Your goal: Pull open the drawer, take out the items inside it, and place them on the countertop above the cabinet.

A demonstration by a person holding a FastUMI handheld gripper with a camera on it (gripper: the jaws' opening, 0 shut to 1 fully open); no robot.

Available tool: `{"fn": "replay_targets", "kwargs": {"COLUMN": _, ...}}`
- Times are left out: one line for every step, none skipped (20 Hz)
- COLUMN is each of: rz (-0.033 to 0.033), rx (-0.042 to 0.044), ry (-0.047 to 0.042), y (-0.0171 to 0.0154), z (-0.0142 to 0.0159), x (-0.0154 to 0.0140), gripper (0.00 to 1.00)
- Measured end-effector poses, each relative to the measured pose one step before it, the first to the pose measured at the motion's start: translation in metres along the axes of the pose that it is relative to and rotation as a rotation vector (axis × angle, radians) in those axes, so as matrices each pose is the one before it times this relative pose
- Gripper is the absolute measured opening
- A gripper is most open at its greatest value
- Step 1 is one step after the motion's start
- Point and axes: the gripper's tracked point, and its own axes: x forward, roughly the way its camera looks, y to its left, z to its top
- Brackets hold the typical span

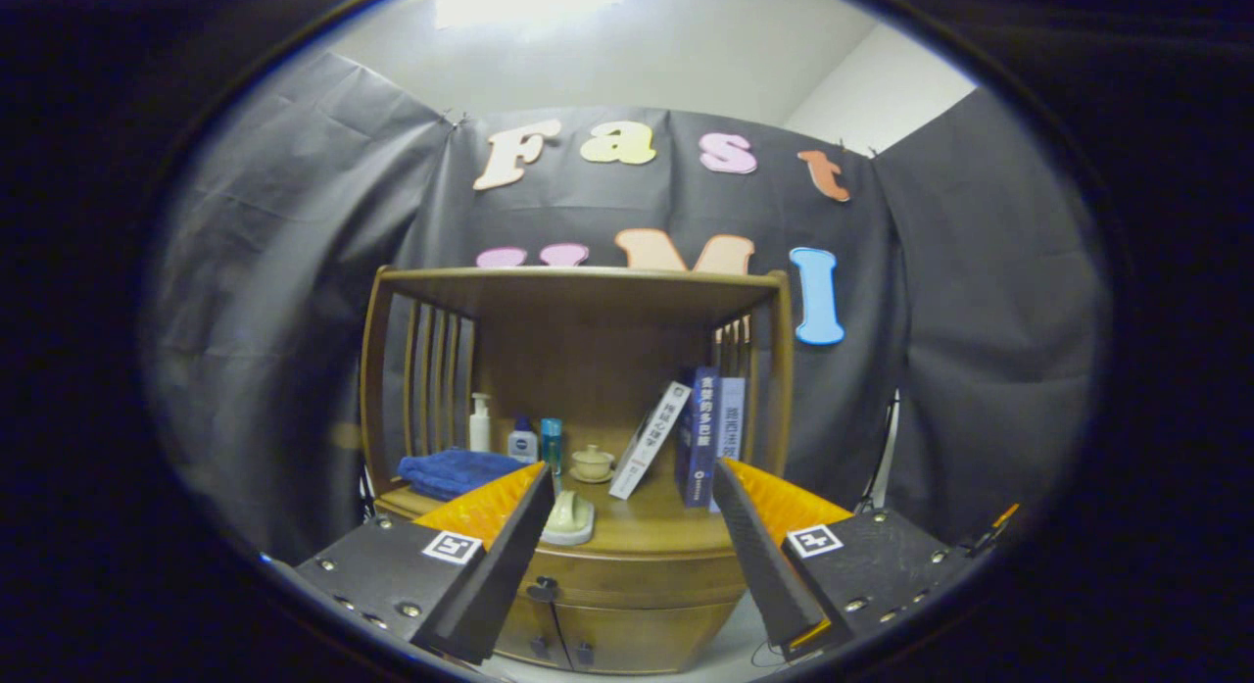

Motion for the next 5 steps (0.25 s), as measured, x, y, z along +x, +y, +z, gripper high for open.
{"fn": "replay_targets", "kwargs": {"rz": -0.00809, "rx": 0.00628, "ry": -0.00485, "y": -0.00819, "z": 0.00319, "x": -0.00577, "gripper": 0.97}}
{"fn": "replay_targets", "kwargs": {"rz": -0.00973, "rx": 0.00353, "ry": -0.00146, "y": -0.00948, "z": 0.00223, "x": -0.00562, "gripper": 0.97}}
{"fn": "replay_targets", "kwargs": {"rz": -0.00789, "rx": 0.00043, "ry": 0.00072, "y": -0.00786, "z": 0.00112, "x": -0.00469, "gripper": 0.97}}
{"fn": "replay_targets", "kwargs": {"rz": -0.00732, "rx": -0.00205, "ry": -0.00262, "y": -0.00697, "z": 0.00094, "x": -0.00423, "gripper": 0.97}}
{"fn": "replay_targets", "kwargs": {"rz": -0.00466, "rx": -0.00036, "ry": -0.00179, "y": -0.00511, "z": 0.00115, "x": -0.00482, "gripper": 0.97}}
